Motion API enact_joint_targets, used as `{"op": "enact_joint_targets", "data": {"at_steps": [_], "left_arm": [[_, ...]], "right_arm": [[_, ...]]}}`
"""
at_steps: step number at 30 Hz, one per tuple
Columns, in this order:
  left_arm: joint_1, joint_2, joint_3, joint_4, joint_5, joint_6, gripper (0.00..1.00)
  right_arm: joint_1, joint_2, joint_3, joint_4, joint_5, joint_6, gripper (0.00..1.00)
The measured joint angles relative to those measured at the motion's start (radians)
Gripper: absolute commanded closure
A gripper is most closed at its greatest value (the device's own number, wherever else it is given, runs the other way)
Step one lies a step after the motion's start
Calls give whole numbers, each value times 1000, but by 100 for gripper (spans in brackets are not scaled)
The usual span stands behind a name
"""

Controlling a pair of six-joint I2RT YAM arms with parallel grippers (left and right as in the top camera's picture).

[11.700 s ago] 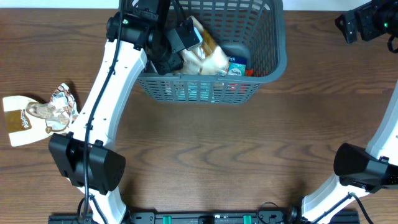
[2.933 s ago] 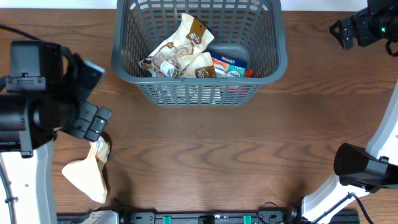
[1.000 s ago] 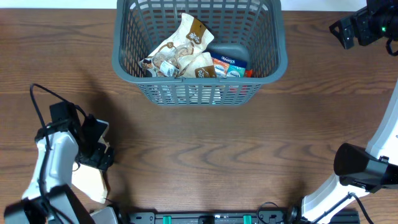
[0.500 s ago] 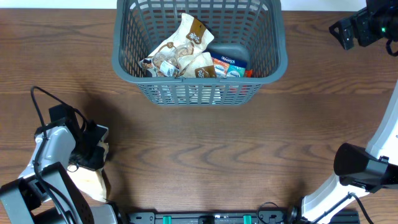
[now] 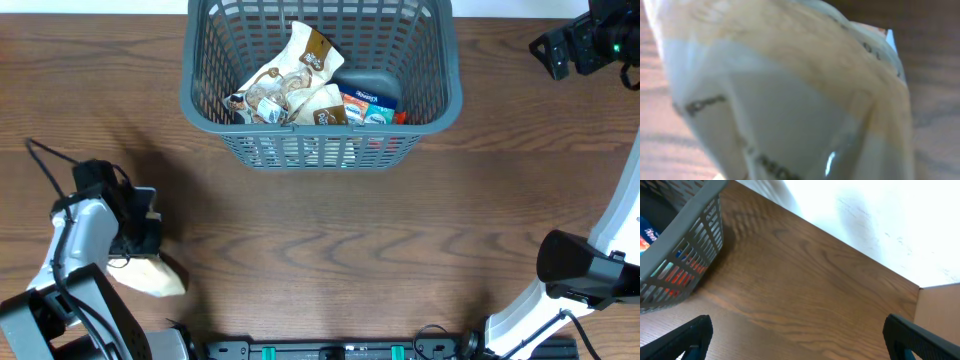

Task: Pack container
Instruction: 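Grasp the last beige pouch with the left gripper, then lift the pouch and carry it over the basket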

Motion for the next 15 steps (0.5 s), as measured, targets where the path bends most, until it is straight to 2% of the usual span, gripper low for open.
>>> {"op": "enact_joint_targets", "data": {"at_steps": [6,15], "left_arm": [[0,0,216,-214,7,-192,95],[-7,-2,616,-425,106,-318,94]], "right_arm": [[0,0,0,0,0,0,1],[-8,0,0,0,5,0,1]]}}
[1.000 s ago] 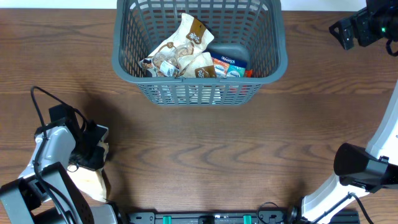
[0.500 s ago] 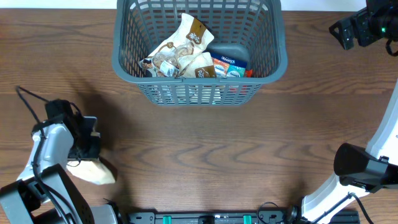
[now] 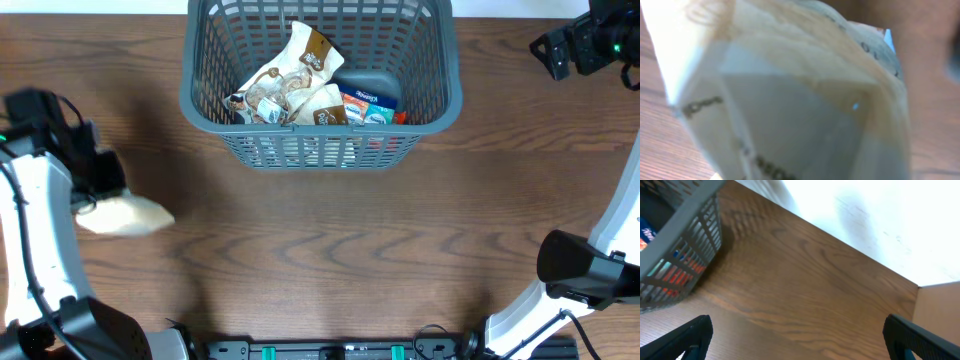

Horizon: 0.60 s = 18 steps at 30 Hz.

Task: Pack container
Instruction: 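Lift the pouch and carry it over the basket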

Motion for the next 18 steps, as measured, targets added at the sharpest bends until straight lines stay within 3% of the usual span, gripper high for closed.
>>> {"op": "enact_joint_targets", "data": {"at_steps": [8,18], "left_arm": [[-143,0,270,-71,33,-25,94],[-378,0,439,-69,3,-24,94]], "right_arm": [[-69,0,0,11,27,16,1],[-132,6,0,5,34,23,1]]}}
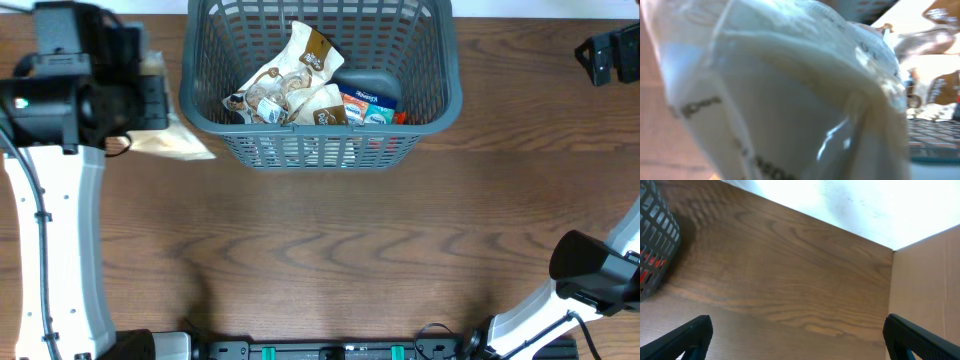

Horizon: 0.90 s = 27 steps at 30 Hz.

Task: Pack container
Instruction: 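Lift the pouch and carry it over the basket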

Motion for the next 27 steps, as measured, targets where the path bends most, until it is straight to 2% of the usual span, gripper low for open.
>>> {"op": "enact_joint_targets", "data": {"at_steps": [12,20,27], "left_arm": [[-164,0,97,100,-98,73,94],[-259,53,103,341,-105,189,94],[-304,200,105,547,-104,214,94]], "right_arm": [[0,115,-2,-17,0,14,1],[0,148,-5,-16,0,14,1],[0,148,-5,-15,0,15,1]]}}
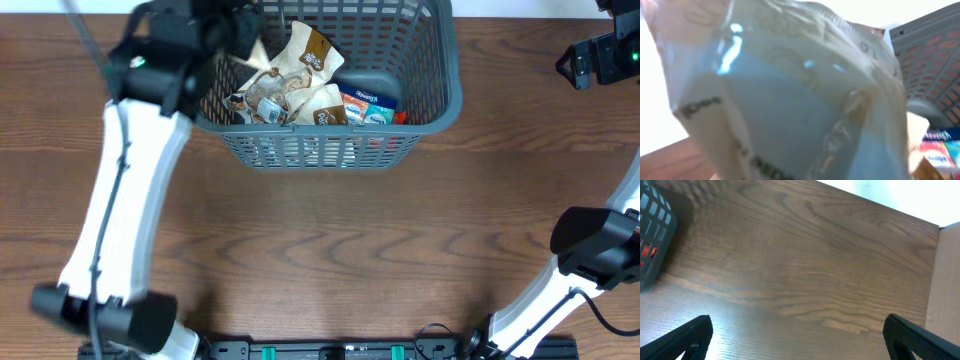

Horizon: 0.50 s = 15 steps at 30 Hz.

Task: Pack container
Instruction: 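Lift the pouch and carry it over the basket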

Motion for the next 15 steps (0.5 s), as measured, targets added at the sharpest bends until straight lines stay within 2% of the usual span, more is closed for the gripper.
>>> {"op": "enact_joint_targets", "data": {"at_steps": [5,8,15], "left_arm": [[-25,121,0,47,54,5,94],[-34,177,0,0,124,47,94],[-63,204,-2,-190,238,385,94]], "right_arm": [[0,0,0,0,0,0,1],[0,0,0,0,0,0,1],[0,0,0,0,0,0,1]]}}
